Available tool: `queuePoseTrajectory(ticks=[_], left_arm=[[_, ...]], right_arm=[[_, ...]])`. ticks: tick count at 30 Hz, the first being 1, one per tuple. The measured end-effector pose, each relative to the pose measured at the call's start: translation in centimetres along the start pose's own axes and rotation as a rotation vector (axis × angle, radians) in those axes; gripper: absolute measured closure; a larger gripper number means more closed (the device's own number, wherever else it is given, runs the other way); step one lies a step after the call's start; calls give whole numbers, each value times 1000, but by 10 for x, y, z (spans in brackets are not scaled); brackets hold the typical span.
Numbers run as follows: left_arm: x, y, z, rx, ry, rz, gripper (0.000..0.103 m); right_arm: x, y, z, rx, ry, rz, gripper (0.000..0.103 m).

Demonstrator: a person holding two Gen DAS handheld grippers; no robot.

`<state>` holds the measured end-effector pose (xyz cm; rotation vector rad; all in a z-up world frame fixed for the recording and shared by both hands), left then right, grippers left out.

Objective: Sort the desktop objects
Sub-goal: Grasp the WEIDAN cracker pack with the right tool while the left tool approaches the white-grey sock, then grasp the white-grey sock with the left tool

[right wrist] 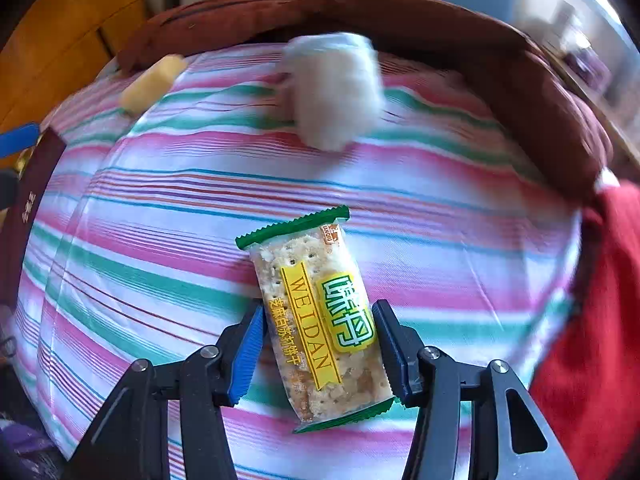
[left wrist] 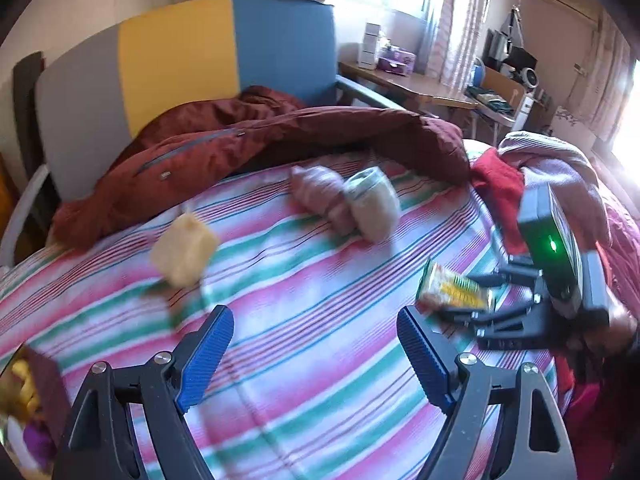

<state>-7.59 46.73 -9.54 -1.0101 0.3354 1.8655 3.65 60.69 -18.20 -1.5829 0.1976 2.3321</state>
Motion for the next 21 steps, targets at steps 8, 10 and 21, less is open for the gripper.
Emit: queuePoseTrajectory(ticks=[8,10,21], left_arm=[[43,-24,39,-55,2,-100,18],[51,-27,47,-64,-7,-115,18],[116,-35,84,-132,31,-116,15]], right_arm=[[1,-15,-3,47,0,0,49],[0,-16,-3,55,-4,0,49],[4,-8,7,30,-5,-24,49]])
Point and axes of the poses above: each gripper's, at about its wrist camera, not at the fingertips, and x roughly the way its jaws point, y to its left, z to its top, the point moved 7 cm from there along x, roughly the way its jaws point, and after that the axes turned 7 degrees about -z, right-handed, at the moved point
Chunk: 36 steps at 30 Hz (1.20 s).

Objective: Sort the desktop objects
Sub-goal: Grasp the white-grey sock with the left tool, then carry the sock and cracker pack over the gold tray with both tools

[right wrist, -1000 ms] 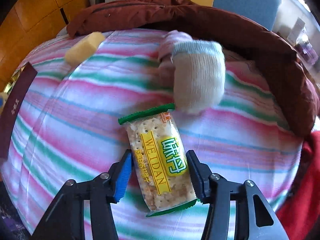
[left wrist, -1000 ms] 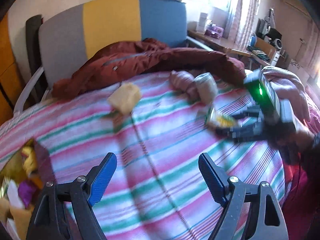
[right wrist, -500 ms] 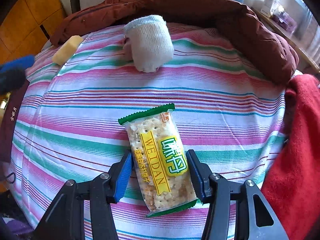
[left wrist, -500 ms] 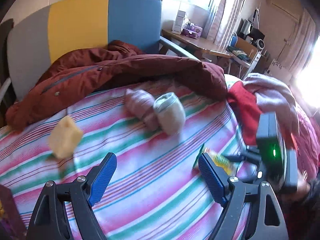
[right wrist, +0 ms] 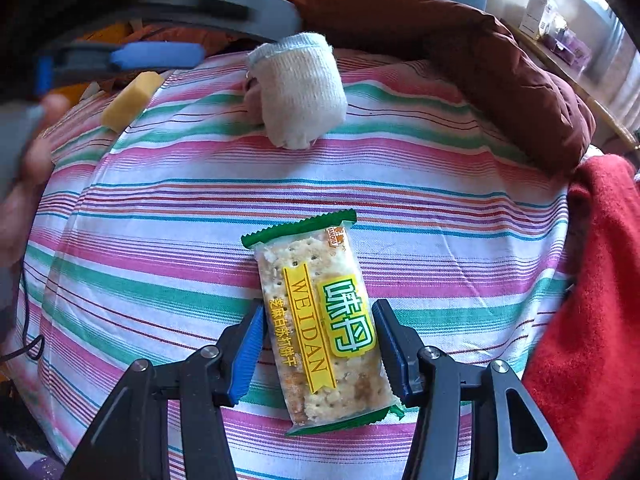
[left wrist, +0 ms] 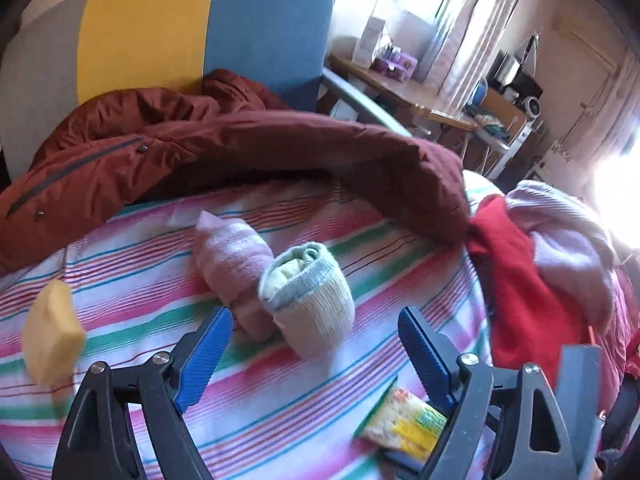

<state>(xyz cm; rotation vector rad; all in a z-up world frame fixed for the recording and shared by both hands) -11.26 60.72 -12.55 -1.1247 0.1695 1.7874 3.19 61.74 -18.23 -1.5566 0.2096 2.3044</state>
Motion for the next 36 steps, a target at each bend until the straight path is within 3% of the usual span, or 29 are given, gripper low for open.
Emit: queuePoseTrajectory(ticks=[10,11,13,15,23,36], left_arm=[[50,13,2,2,55,135,18],[52,15,2,1,38,146,20],[51,14,2,5,10,120,40],[49,11,-2,21,17,97,44],[-1,33,-38,15,-15,79,45],[-103,67,-123,28,-79,203,45]], right_arm=[[2,6,3,-16,-1,2,47],[2,6,3,-18,-2,1,47],[1,6,3,-20,-4,3,47],[1,6,4,-24,-10,3,48],[-1,7,6,-44,-31,-5,51],[-3,20,10,-32,-73,3,53]])
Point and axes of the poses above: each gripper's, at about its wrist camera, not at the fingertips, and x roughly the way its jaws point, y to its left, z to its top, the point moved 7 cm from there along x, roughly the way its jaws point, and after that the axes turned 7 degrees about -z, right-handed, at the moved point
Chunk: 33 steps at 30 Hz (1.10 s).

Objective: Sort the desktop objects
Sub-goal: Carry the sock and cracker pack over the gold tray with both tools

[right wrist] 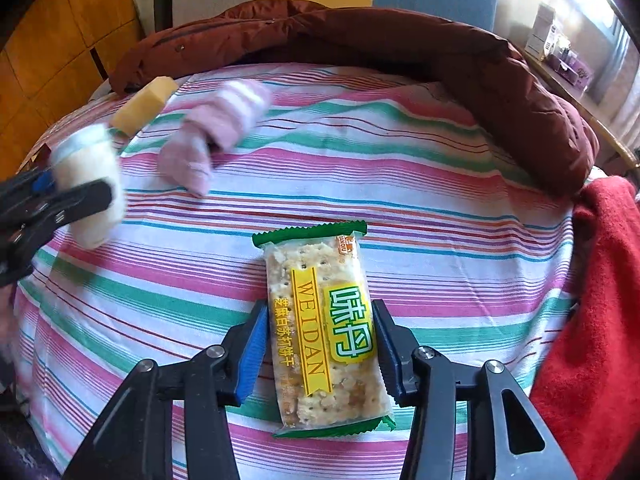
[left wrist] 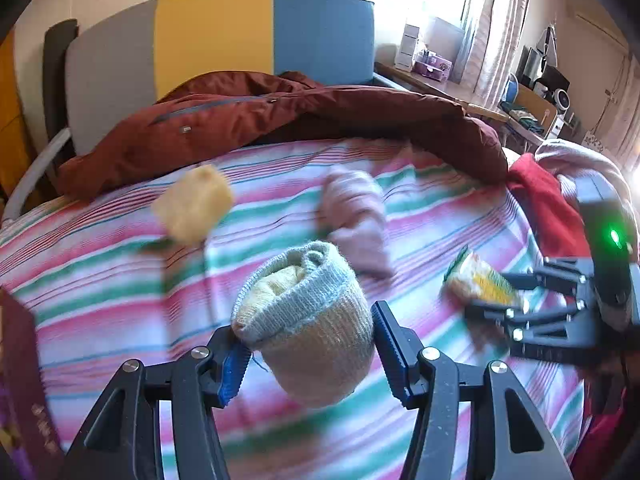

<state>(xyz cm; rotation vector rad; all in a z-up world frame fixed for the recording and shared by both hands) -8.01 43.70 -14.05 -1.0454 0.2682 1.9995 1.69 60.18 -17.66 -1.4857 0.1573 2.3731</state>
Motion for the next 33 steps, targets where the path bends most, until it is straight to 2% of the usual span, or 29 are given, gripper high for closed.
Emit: queuePoseTrajectory(ticks=[11,20,33], left_arm=[[-66,34,-25,-34,-58,56,45],[-110,58,-39,-67,-102,89,45],[-169,99,-66,-109,-157,176,45]], right_arm=[[-5,60,-5,-79,34,10,54],[-12,115,-8,-122,50,45,54],[-25,198,-10,-149,57,104,54]])
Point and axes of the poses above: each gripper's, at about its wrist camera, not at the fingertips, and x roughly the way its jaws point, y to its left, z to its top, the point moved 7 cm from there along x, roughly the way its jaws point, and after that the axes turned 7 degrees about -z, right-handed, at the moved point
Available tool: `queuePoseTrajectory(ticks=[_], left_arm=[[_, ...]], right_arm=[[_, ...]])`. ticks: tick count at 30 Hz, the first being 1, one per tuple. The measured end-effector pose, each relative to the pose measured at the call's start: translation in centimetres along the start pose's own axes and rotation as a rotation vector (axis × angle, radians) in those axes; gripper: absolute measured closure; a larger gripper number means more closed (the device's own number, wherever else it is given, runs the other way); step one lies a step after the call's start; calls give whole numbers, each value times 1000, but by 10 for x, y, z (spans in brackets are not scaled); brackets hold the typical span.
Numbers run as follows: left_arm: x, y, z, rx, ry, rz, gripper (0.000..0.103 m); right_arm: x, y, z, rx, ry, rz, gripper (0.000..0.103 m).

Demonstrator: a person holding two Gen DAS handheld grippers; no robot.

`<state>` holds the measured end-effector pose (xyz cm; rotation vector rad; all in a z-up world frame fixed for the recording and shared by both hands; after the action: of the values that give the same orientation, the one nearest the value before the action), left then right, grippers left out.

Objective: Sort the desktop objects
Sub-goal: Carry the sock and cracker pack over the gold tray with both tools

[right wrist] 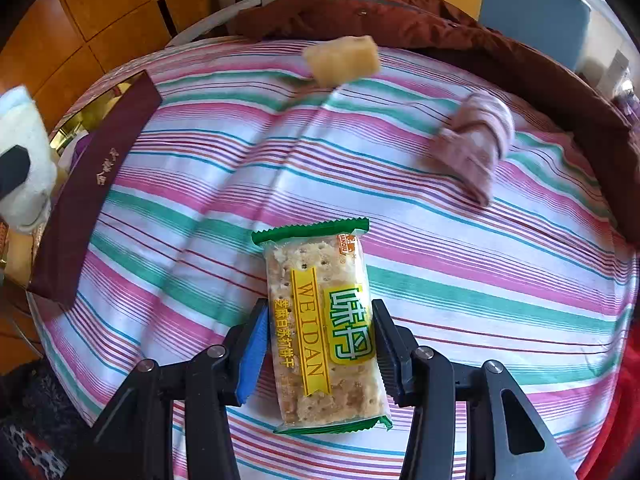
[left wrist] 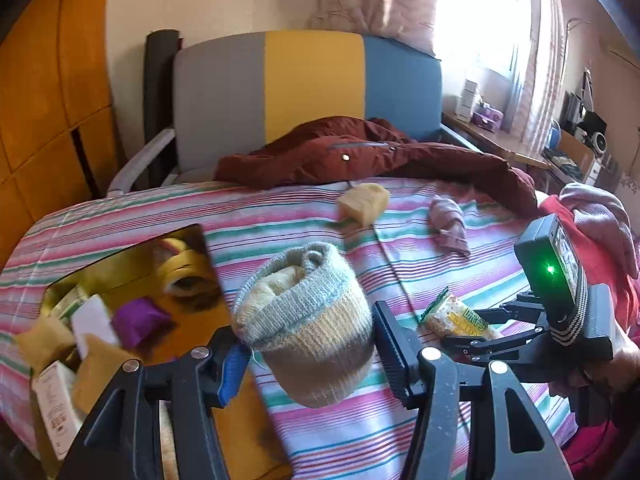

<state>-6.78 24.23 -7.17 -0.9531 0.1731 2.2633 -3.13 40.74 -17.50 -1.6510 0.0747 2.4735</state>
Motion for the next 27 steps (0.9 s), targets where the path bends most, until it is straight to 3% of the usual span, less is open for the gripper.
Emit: queuePoseTrajectory(ticks=[12,27], left_arm=[[-34,41,-16,-57,-38,44,45],[-66,95,-44,-144,-65,103,45]], right_arm=[[6,53,8,70,-14,40,54],[-17,64,-16,198,-46,53,54]])
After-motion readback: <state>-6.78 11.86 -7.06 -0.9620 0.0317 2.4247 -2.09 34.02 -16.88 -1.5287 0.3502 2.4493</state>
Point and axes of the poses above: each gripper's, at about its wrist camera, not at the fingertips, and x roughly the way its jaws point, y to its left, z to its top, the point moved 7 cm from there along x, roughly the way its jaws point, and after that the axes turned 7 degrees about -z, right-handed, at the moved point
